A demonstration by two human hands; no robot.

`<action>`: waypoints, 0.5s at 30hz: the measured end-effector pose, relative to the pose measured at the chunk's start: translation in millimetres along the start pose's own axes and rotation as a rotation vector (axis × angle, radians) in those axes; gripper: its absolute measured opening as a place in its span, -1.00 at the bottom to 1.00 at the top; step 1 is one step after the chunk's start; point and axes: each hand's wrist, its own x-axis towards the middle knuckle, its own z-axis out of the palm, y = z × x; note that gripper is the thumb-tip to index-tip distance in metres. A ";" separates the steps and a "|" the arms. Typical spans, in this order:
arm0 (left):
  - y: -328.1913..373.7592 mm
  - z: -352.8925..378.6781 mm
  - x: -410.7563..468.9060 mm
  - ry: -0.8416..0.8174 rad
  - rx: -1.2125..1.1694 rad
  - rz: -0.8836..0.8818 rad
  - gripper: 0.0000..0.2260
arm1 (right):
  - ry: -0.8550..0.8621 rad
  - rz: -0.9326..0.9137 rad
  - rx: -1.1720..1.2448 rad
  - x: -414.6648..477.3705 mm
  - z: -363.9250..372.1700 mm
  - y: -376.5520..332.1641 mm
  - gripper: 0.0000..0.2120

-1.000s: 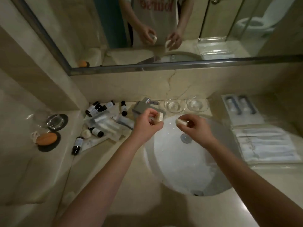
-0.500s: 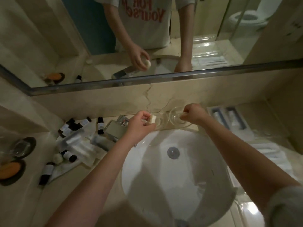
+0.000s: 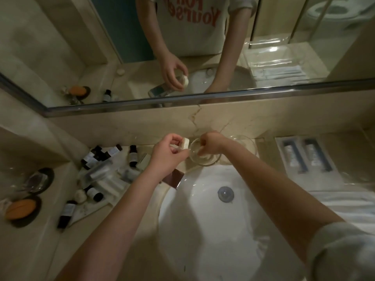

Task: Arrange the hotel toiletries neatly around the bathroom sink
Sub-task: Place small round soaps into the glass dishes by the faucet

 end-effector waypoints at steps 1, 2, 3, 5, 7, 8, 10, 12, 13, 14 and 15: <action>-0.4 -3.7 0.2 0.008 -0.010 -0.006 -0.74 | -0.021 0.009 -0.005 5.5 4.0 -3.7 -0.68; -1.3 -8.6 1.0 0.024 -0.019 -0.013 -0.74 | -0.036 0.014 -0.006 11.3 7.6 -7.6 -0.68; -2.1 -12.9 1.7 0.039 -0.025 -0.020 -0.74 | -0.042 0.019 -0.002 16.4 10.6 -10.5 -0.69; -4.3 -19.7 3.0 0.056 -0.034 -0.023 -0.75 | -0.017 0.025 0.007 23.4 15.3 -14.6 -0.70; -6.0 -22.9 3.6 0.062 -0.052 -0.024 -0.74 | 0.042 0.014 0.005 27.2 18.7 -15.6 -0.70; -6.8 -23.6 3.7 0.068 -0.062 -0.028 -0.74 | 0.073 0.005 0.010 27.8 20.5 -14.8 -0.70; -8.4 -24.1 4.5 0.077 -0.072 -0.041 -0.77 | 0.121 -0.011 0.036 26.8 24.3 -11.7 -0.70; -9.5 -24.4 4.9 0.074 -0.099 -0.054 -0.82 | 0.152 -0.032 0.078 22.9 26.1 -7.7 -0.67; -10.0 -24.2 5.1 0.069 -0.127 -0.062 -0.84 | 0.183 -0.047 0.105 20.4 26.1 -5.2 -0.66; -10.3 -24.1 5.2 0.062 -0.151 -0.074 -0.87 | 0.239 -0.069 0.138 16.9 25.0 -2.9 -0.67; -10.1 -23.4 5.0 0.054 -0.175 -0.089 -0.88 | 0.313 -0.091 0.185 11.9 22.8 -1.1 -0.67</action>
